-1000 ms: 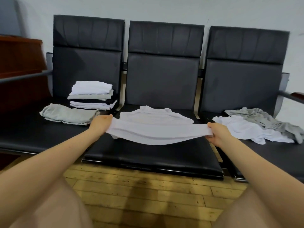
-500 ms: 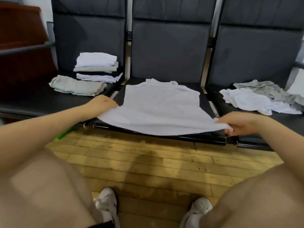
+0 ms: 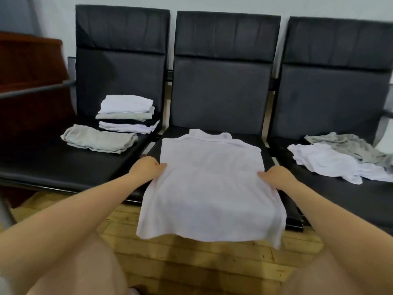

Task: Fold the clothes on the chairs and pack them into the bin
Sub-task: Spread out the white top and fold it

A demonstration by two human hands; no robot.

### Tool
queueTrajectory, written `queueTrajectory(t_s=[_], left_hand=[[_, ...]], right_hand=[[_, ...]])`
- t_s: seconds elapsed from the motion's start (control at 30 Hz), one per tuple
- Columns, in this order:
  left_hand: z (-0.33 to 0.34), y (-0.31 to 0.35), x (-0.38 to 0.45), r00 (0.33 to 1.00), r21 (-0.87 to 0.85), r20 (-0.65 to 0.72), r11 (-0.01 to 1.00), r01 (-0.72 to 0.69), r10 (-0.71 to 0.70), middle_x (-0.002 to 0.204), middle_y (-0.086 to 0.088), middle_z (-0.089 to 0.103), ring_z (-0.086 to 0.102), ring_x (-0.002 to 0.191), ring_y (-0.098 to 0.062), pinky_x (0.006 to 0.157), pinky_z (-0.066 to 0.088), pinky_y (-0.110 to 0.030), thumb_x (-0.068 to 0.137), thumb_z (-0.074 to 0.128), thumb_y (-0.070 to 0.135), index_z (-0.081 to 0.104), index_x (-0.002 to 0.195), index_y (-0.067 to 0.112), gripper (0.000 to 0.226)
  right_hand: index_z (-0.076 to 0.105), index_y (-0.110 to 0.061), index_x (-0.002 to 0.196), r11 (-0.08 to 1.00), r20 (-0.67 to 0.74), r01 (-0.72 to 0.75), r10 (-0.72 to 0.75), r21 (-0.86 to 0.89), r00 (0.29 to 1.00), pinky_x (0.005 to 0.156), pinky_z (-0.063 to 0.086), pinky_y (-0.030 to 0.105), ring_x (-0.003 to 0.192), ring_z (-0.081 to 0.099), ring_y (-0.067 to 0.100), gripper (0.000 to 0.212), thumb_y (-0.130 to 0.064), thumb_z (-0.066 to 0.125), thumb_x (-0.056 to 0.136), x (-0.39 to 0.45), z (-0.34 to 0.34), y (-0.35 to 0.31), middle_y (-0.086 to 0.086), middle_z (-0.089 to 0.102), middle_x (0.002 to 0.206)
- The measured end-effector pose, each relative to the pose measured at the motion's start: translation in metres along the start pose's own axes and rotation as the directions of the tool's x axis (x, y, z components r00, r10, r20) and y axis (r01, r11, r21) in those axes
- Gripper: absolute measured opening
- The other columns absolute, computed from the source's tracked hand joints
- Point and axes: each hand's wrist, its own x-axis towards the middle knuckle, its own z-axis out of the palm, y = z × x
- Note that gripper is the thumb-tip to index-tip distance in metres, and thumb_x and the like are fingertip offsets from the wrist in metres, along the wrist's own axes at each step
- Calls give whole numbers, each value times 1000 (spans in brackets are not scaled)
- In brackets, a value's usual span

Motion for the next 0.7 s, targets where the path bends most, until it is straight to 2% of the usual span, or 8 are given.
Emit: queueTrajectory(t_s=[0.07, 0.17, 0.3, 0.37, 0.43, 0.47, 0.53, 0.7], left_hand=[[11, 13, 11, 1000, -52, 1, 998, 24, -24, 71, -17, 57, 57, 75, -34, 63, 43, -36, 94, 49, 28, 48, 61, 12, 37], [23, 30, 29, 996, -252, -77, 967, 24, -45, 104, -23, 60, 55, 96, -35, 72, 36, -33, 99, 40, 18, 46, 84, 5, 21], [29, 35, 36, 986, -408, -145, 913, 16, -82, 99, -22, 57, 54, 96, -37, 68, 32, -31, 99, 38, 15, 41, 82, 5, 21], [28, 29, 32, 989, -329, -139, 944, -6, -42, 91, -15, 56, 54, 88, -34, 66, 34, -32, 99, 40, 16, 44, 89, 5, 15], [25, 21, 24, 992, -177, -123, 984, -31, 9, 91, -12, 57, 52, 81, -30, 65, 37, -33, 98, 41, 17, 45, 97, 6, 11], [23, 16, 19, 993, -102, -116, 994, -41, 29, 91, -11, 57, 52, 80, -29, 65, 38, -33, 97, 41, 17, 45, 100, 7, 11], [19, 8, 7, 996, 7, -81, 999, -46, 47, 91, -6, 57, 55, 80, -27, 63, 40, -32, 95, 43, 18, 47, 103, 9, 12], [10, 6, -9, 998, 227, 42, 972, -59, 51, 88, 0, 58, 56, 80, -19, 61, 41, -28, 87, 49, 30, 52, 91, 17, 14]], right_hand=[[55, -10, 75, 999, -9, 12, -12, 34, 1000, 61, 41, 28, 69, 55, 18, 34, -40, 54, 91, 10, 7, -10, 4, 57, 75], [53, -10, 76, 999, -44, 46, -47, -12, 998, 71, 40, 30, 81, 53, 22, 26, -28, 52, 94, 20, 14, -18, 5, 56, 83], [37, -15, 66, 988, -84, 129, -136, -87, 987, 71, 34, 24, 90, 53, 24, 34, -13, 43, 100, 14, 13, -23, 7, 51, 92], [35, -15, 68, 984, -72, 132, -141, -123, 987, 64, 39, 25, 90, 54, 24, 33, -10, 42, 100, 11, 14, -21, 7, 51, 93], [46, -10, 86, 990, -82, 129, -133, -55, 988, 55, 35, 22, 82, 52, 21, 11, -12, 48, 96, 7, 17, -13, 7, 54, 92], [47, -11, 97, 989, -78, 139, -142, -48, 987, 56, 36, 23, 81, 52, 20, 6, -15, 51, 94, 3, 17, -10, 5, 55, 93], [47, -16, 107, 982, -36, 150, -155, -114, 987, 66, 42, 28, 87, 55, 20, 19, -23, 54, 91, -6, 15, -1, 2, 56, 95], [58, -23, 97, 964, 9, 142, -144, -226, 990, 68, 46, 29, 84, 57, 16, 18, -38, 55, 88, -10, 7, 7, -3, 60, 91]])
